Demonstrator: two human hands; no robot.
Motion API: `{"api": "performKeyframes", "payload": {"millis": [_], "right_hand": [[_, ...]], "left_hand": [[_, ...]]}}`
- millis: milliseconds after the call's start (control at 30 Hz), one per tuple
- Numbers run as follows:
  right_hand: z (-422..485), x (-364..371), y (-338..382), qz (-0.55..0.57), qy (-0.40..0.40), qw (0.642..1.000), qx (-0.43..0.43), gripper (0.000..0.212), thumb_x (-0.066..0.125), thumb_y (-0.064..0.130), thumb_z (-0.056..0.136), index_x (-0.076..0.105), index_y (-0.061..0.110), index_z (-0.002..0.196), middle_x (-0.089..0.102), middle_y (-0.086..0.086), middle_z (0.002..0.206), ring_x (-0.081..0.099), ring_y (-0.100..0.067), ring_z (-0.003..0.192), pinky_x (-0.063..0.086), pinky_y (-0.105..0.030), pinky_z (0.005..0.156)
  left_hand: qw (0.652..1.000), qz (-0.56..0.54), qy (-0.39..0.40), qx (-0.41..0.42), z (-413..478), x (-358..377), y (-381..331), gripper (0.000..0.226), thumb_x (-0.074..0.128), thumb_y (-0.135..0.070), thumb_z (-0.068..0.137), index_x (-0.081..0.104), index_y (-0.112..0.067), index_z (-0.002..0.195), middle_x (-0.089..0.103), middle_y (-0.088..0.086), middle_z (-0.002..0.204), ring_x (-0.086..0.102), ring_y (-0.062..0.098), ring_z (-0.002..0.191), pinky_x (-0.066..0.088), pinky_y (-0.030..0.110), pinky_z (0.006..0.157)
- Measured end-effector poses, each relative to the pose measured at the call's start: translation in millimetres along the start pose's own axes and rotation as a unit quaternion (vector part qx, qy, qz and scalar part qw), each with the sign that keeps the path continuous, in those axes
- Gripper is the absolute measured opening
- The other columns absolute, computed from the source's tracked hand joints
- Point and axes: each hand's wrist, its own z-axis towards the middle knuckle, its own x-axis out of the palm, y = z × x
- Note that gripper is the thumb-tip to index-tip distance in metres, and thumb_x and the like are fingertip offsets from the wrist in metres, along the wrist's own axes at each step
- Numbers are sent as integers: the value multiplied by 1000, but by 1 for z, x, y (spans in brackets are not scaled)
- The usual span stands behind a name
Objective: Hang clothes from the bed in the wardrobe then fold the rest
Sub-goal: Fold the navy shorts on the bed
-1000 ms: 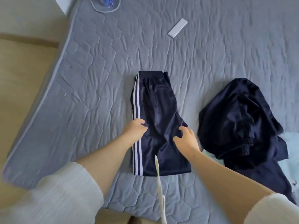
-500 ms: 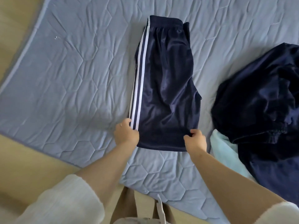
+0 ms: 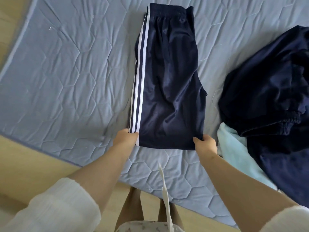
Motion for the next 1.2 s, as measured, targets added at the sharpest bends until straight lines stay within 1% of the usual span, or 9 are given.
{"api": "performKeyframes", "payload": {"millis": [200, 300, 400, 500, 567, 633, 833, 1033, 1200], "right_hand": [[-9, -5, -4, -10, 30, 999, 33, 12, 51, 10, 87, 57, 8, 96, 53, -6, 72, 46, -21, 64, 38, -30, 67], [-13, -3, 1, -117, -67, 991, -26, 25, 52, 10, 83, 48, 10, 108, 55, -11, 110, 50, -32, 99, 37, -38, 85], [-24, 1, 2, -251, -124, 929, -242, 52, 58, 16, 81, 43, 16, 131, 45, -6, 134, 39, -28, 123, 30, -38, 99], [-25, 11, 3, -325, 31, 884, -334, 70, 61, 31, 82, 28, 24, 144, 25, 5, 152, 14, -20, 142, 16, -35, 111], [-22, 20, 0, -388, 84, 857, -329, 79, 61, 35, 83, 16, 27, 147, 7, 6, 157, -3, -21, 145, 7, -37, 115], [-16, 27, -6, -448, 81, 829, -325, 85, 61, 34, 84, 6, 31, 148, -4, 5, 158, -9, -24, 145, 4, -41, 116], [-3, 32, -7, -494, 8, 813, -308, 78, 44, 6, 92, -4, 32, 148, -9, 2, 158, -6, -27, 145, 7, -41, 116], [-12, 18, 3, -467, 70, 833, -289, 63, 30, 0, 93, 19, 28, 148, 15, 5, 157, 8, -23, 145, 16, -36, 116], [-48, -4, 9, -460, 152, 844, -232, 60, 26, 3, 91, 33, 33, 142, 45, 1, 141, 40, -23, 129, 33, -34, 102]], "left_hand": [[997, 78, 22, 11, -4, -2, 12, 22, 57, -15, 86, 64, -6, 105, 66, 16, 105, 61, 34, 97, 47, 34, 81], [983, 165, -41, 63, -6, 0, 9, 43, 59, -15, 83, 50, -14, 125, 60, 10, 118, 55, 33, 107, 44, 38, 88], [893, 309, -156, 287, -17, 3, 8, 67, 68, -4, 72, 44, -14, 134, 53, 14, 123, 51, 35, 110, 42, 42, 88], [751, 405, -112, 509, -21, 13, 14, 78, 79, -12, 63, 48, -13, 135, 48, 17, 135, 48, 37, 123, 41, 47, 95], [707, 516, 3, 484, -16, 20, 20, 90, 68, -35, 79, 14, -20, 149, 12, 9, 156, 15, 31, 143, 16, 46, 114], [684, 586, 51, 431, -5, 24, 25, 97, 60, -44, 84, -9, -23, 149, -11, 3, 157, -6, 29, 144, 0, 43, 116], [665, 601, 22, 443, 11, 29, 24, 71, 38, -5, 94, -3, -21, 150, -5, 3, 158, -2, 28, 145, 6, 39, 116], [705, 561, 67, 430, -1, 21, 13, 57, 26, 0, 94, 22, -19, 147, 25, 0, 153, 21, 22, 142, 29, 35, 109], [731, 557, 177, 352, -33, -4, 3, 58, 32, 2, 85, 45, -25, 135, 56, 4, 127, 53, 26, 114, 44, 33, 81]]}}
